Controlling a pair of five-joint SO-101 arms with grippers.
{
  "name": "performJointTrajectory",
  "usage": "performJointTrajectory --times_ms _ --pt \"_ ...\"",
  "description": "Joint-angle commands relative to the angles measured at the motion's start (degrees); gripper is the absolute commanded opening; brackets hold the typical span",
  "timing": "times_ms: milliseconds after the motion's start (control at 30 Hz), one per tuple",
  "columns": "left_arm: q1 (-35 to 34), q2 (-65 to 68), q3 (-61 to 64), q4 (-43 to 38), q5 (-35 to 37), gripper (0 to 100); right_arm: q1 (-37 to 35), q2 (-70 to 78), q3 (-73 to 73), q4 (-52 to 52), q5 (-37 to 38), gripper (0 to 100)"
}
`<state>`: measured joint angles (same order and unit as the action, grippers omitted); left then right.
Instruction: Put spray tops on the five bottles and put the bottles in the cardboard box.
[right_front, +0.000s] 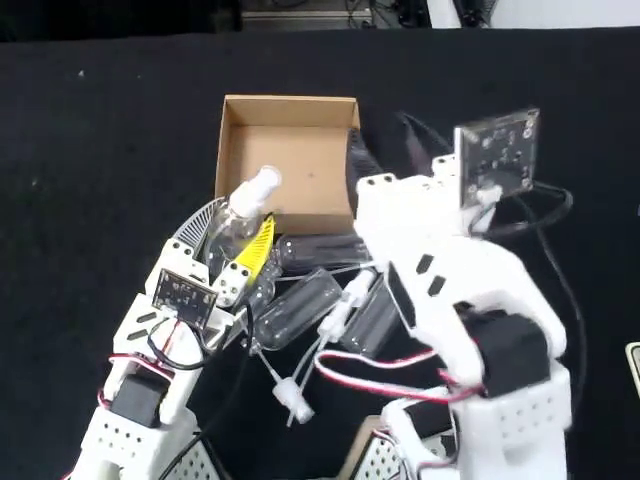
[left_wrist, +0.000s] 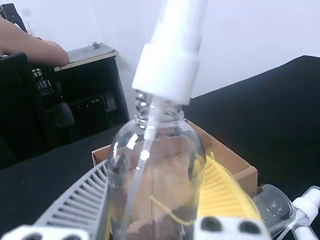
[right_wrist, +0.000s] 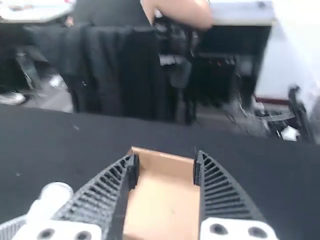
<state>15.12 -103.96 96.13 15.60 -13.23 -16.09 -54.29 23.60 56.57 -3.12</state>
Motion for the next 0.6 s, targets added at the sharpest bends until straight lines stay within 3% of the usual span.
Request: performJointTrajectory --times_ms 0,167,567 --pt "-0.04 -0.79 1.27 -1.49 -0.53 8 5.1 9.1 -2.33 0.7 0.44 14.9" --pt "-0.04 -0.79 1.27 -1.49 -0.53 8 11.43 19.65 3.21 -5.45 0.44 15.1" --pt "-0.04 -0.79 1.27 -1.67 -0.53 8 6.68 31.6 21.05 -33.93 0.44 15.2"
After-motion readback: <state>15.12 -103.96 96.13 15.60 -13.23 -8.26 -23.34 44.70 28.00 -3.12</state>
